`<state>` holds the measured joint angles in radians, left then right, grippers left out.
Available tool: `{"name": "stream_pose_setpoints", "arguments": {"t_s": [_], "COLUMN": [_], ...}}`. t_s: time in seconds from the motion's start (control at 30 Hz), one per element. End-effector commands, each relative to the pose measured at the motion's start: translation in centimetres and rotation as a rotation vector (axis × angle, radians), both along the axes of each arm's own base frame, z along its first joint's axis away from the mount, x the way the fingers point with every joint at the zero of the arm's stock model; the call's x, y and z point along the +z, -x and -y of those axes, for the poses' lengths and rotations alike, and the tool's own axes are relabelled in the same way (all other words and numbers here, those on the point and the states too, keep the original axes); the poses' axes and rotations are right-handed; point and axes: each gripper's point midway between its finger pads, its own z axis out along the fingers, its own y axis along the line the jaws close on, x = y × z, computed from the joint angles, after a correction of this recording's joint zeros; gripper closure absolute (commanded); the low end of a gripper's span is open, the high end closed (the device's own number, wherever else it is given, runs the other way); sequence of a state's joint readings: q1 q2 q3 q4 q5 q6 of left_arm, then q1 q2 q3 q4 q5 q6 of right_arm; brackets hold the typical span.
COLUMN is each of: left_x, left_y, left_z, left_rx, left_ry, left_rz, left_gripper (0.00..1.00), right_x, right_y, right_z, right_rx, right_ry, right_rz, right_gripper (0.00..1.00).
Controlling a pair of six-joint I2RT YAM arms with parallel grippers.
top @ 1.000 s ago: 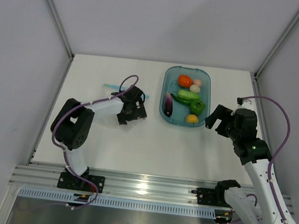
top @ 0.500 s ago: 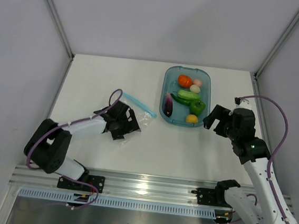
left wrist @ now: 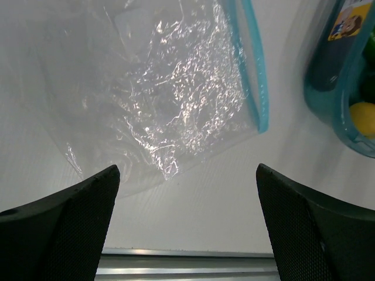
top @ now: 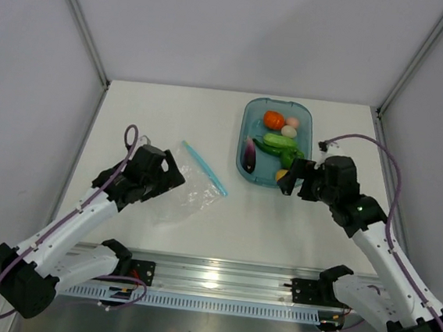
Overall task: Place the food in the zip-top bag and seal the zipper
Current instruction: Adjust the zipper food storage bag at the center of the board, then pick up the zipper food storage bag at the center of the board.
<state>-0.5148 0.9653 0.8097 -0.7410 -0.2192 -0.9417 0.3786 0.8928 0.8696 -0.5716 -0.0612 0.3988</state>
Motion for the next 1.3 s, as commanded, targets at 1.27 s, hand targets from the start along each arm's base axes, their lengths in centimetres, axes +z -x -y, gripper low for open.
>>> {"name": "stream_pose_setpoints", "arguments": {"t_s": [1.27], "left_x": [7.6], "left_y": [3.8], "left_z": [-0.2], "left_rx": [-0.171], "left_ry": [0.153], "left_rz": [0.319], "left_gripper": [0.01], "right_x": [-13.0], "right_y": [-9.7], "right_z": [-27.8], "right_rx": [0.771], "right_ry": [-0.005], "right_rz": [-0.348], "right_gripper": [0.31]}}
